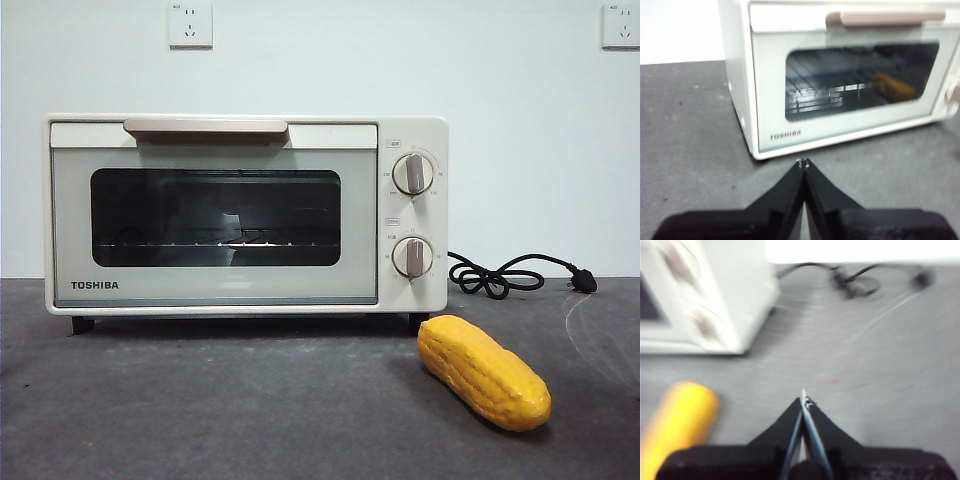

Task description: Take the corn from the table,put the corn in the oven

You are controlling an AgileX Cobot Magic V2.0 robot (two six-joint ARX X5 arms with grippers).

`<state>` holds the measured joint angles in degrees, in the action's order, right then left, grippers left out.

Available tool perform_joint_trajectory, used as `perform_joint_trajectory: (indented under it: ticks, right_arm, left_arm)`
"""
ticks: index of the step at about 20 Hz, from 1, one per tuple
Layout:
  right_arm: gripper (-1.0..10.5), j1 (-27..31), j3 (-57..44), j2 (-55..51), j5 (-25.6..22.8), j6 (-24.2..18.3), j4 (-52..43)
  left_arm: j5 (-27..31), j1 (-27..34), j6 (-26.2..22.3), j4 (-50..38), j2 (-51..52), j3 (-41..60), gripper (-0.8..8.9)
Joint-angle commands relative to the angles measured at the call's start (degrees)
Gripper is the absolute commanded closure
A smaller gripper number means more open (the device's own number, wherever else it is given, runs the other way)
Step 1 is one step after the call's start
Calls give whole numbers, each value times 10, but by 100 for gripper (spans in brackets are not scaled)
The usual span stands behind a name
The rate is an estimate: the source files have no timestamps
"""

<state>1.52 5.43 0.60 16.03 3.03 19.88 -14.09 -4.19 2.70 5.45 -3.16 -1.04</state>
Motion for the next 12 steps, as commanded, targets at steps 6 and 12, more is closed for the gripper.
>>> perform_joint_trajectory:
  ticks: [6,12]
  right_arm:
    - [946,0,-4,0,0,217,-58]
    - [946,0,-4,0,0,244,-82]
  left_arm:
    - [0,1,189,-30,0,4,817]
    - [-55,1,211,-25,0,4,817]
